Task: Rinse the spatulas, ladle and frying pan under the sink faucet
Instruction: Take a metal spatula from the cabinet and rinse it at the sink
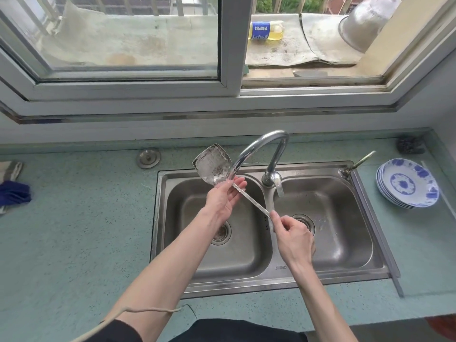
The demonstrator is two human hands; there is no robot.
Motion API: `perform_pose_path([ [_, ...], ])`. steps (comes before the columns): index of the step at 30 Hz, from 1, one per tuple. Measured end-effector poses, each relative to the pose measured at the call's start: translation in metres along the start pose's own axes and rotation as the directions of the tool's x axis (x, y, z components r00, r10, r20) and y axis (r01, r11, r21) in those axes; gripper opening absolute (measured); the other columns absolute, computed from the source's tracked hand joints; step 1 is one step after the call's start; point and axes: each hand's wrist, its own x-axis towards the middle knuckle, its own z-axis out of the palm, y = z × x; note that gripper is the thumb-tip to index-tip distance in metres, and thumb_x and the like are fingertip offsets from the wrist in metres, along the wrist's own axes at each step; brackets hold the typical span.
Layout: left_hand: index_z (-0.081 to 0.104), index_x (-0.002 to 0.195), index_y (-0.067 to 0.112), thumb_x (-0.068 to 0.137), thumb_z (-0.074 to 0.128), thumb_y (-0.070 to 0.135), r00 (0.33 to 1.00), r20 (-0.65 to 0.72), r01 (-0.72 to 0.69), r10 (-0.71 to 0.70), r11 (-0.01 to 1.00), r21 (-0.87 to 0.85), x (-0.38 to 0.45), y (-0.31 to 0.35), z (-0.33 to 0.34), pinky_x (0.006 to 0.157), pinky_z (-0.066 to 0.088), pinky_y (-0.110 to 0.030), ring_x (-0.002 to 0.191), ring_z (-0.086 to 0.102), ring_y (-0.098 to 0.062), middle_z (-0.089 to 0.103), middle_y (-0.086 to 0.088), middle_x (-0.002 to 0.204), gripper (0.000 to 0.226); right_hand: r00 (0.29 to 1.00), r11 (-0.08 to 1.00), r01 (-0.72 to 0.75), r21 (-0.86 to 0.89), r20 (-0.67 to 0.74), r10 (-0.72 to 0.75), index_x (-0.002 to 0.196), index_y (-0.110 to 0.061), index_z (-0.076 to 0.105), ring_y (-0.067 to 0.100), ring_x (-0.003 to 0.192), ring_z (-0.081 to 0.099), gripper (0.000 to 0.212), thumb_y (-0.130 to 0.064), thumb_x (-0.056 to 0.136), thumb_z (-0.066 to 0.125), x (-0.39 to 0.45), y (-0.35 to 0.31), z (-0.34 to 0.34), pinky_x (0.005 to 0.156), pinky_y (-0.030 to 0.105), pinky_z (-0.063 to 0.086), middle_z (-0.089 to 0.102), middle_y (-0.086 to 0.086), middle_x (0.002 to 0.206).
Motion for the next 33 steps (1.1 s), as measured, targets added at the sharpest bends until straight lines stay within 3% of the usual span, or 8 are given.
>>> perform_pose_path([
  [3,0.058,0.125,-0.004,0.107,0.051,0.016,0.998,-0.037,-0.059,0.060,0.998,0.012,0.004,0.006,0.002,0.065,0.063,-0.030,0.079,0.078,-0.023,0.078,-0.018,0.100,0.029,0.999,0.999,0.002,0.048,0.035,-0.003,0.069,-0.015,0.059,0.027,0.069,0.061,0.068,-0.078,0.091,0.048,0.011,0.002,0.005,0.069,0.037,0.051,0.063,0.002,0.062],
  [6,0.062,0.116,-0.003,0.108,0.046,0.038,0.990,-0.118,-0.077,0.079,0.997,0.027,0.006,0.016,-0.001,0.061,0.063,-0.031,0.077,0.077,-0.027,0.076,-0.023,0.106,0.044,0.997,0.997,0.020,0.081,0.075,-0.027,0.070,-0.014,0.061,0.026,0.067,0.058,0.069,-0.078,0.091,0.048,0.015,0.006,0.008,0.067,0.036,0.051,0.057,0.003,0.059],
  [8,0.065,0.107,-0.002,0.107,0.048,0.041,0.980,-0.168,-0.097,0.107,0.993,0.065,0.007,0.019,-0.002,0.060,0.063,-0.031,0.077,0.077,-0.029,0.076,-0.023,0.102,0.047,0.994,0.994,0.030,0.102,0.097,-0.040,0.070,-0.013,0.061,0.025,0.066,0.056,0.068,-0.077,0.091,0.050,0.013,0.007,0.011,0.067,0.036,0.050,0.055,0.004,0.058],
  [14,0.066,0.092,0.002,0.104,0.059,0.021,0.975,-0.165,-0.146,0.151,0.989,0.038,-0.003,0.019,0.000,0.062,0.063,-0.029,0.065,0.075,-0.021,0.079,-0.009,0.082,0.024,0.984,0.973,-0.050,0.225,0.176,0.009,0.072,-0.009,0.055,0.019,0.058,0.043,0.068,-0.074,0.092,0.054,0.006,0.012,0.032,0.063,0.037,0.041,0.043,0.001,0.055],
  [20,0.070,0.096,0.001,0.095,0.069,0.007,0.982,-0.076,-0.169,0.172,0.984,0.052,-0.008,0.017,-0.007,0.085,0.062,-0.035,0.077,0.076,-0.022,0.079,-0.011,0.090,0.006,0.980,0.959,-0.061,0.278,0.201,0.004,0.072,-0.008,0.052,0.013,0.057,0.038,0.066,-0.070,0.095,0.054,0.008,0.012,0.040,0.062,0.035,0.036,0.037,-0.007,0.053],
  [25,0.071,0.105,-0.003,0.098,0.066,0.012,0.979,-0.032,-0.200,0.204,0.975,0.098,-0.006,-0.006,-0.009,0.084,0.063,-0.033,0.092,0.076,-0.028,0.075,-0.022,0.108,0.017,0.982,0.972,-0.025,0.235,0.188,-0.020,0.072,-0.016,0.058,0.016,0.059,0.048,0.058,-0.069,0.096,0.052,0.013,-0.004,0.043,0.065,0.037,0.043,0.048,-0.005,0.054],
  [30,0.067,0.111,-0.005,0.101,0.063,0.014,0.987,0.027,-0.158,0.155,0.977,0.143,-0.013,-0.027,-0.007,0.080,0.063,-0.034,0.093,0.077,-0.030,0.076,-0.022,0.106,0.022,0.986,0.982,0.045,0.185,0.147,-0.073,0.068,-0.022,0.051,0.024,0.067,0.054,0.054,-0.067,0.097,0.051,0.023,-0.025,0.044,0.069,0.041,0.047,0.051,-0.001,0.057],
  [33,0.068,0.104,-0.002,0.103,0.060,0.016,0.984,-0.018,-0.174,0.177,0.979,0.104,-0.006,-0.009,-0.006,0.076,0.064,-0.033,0.085,0.078,-0.026,0.076,-0.020,0.102,0.020,0.985,0.987,0.069,0.144,0.148,-0.090,0.069,-0.017,0.049,0.026,0.068,0.053,0.058,-0.069,0.096,0.051,0.029,-0.024,0.041,0.070,0.041,0.048,0.050,0.000,0.058],
])
